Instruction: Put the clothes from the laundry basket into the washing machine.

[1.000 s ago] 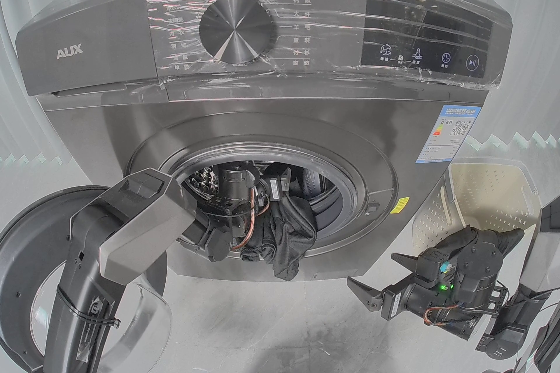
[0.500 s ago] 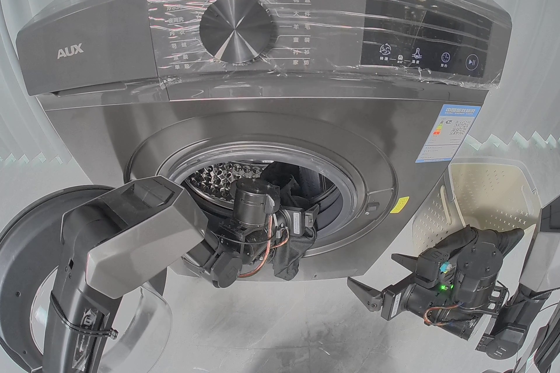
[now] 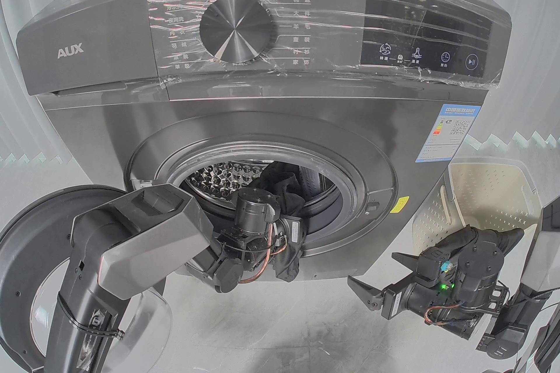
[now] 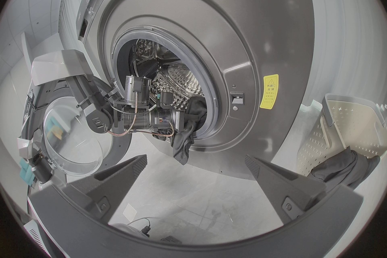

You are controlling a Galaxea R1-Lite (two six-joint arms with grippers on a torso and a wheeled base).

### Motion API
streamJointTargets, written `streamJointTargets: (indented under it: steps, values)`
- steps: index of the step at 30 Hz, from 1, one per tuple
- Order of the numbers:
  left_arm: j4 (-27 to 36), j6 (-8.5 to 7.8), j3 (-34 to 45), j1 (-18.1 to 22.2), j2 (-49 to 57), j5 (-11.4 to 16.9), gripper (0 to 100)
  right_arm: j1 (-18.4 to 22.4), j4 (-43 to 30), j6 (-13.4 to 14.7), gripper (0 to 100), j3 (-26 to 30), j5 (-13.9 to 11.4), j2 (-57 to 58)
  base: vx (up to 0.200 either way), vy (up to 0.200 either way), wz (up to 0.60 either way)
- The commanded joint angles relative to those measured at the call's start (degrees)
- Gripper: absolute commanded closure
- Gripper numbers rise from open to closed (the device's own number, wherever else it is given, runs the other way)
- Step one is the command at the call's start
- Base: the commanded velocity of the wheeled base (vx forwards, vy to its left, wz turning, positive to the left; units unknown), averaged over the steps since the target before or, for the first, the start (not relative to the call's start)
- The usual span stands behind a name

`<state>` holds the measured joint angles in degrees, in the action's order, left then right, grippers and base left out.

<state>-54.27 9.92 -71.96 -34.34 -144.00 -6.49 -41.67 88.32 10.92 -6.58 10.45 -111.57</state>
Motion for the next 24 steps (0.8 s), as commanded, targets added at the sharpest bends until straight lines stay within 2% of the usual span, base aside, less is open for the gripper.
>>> streamJointTargets:
  steps: [1, 2, 4, 5, 9, 13, 14, 18, 20, 24]
  values:
    - [-1.54, 0.01, -2.83, 0.59, -1.55, -0.72, 100, 0.01, 0.01, -0.02, 0, -0.01, 0.01, 0.12, 0.000, 0.000, 0.00]
    - [-1.54, 0.01, -2.83, 0.59, -1.55, -0.72, 100, 0.01, 0.01, -0.02, 0, -0.01, 0.01, 0.12, 0.000, 0.000, 0.00]
    - [-3.38, -0.26, -10.22, 3.05, -3.84, -5.56, 100, -0.08, 0.01, -0.02, 0, -0.01, 0.01, -0.32, 0.000, 0.000, 0.00]
    - [-3.38, -0.52, -11.80, 3.58, -4.19, -6.43, 100, -0.08, 0.01, -0.02, 0, -0.01, -0.08, -0.32, 0.000, 0.000, 0.00]
    - [-3.38, -0.52, -17.16, 5.86, -4.45, -7.31, 100, 0.18, 0.01, 0.06, 0, -0.10, -0.08, 0.39, 0.000, 0.000, 0.00]
    - [-3.30, -0.43, -18.04, 7.18, -3.84, -7.23, 100, 0.18, 0.01, 0.06, 0, -0.01, -0.16, -0.23, 0.000, 0.000, 0.00]
    - [-3.30, -0.34, -17.86, 7.27, -3.84, -7.14, 0, 0.18, 0.01, 0.06, 0, -0.01, -0.16, -0.32, 0.000, 0.000, 0.00]
    - [-4.70, 0.18, -16.72, 7.01, -3.75, -7.14, 0, 0.01, 0.01, 0.06, 0, -0.10, -0.16, -0.32, 0.000, 0.000, 0.00]
    - [-5.76, 0.98, -14.79, 6.48, -3.31, -7.14, 0, 0.10, 0.01, 0.06, 0, 0.08, -0.16, -0.32, 0.000, 0.000, 0.00]
    - [-4.88, 1.06, -6.61, 4.02, 0.47, -6.26, 0, 0.18, 0.01, 0.06, 0, 0.08, -0.16, -0.23, 0.000, 0.000, 0.00]
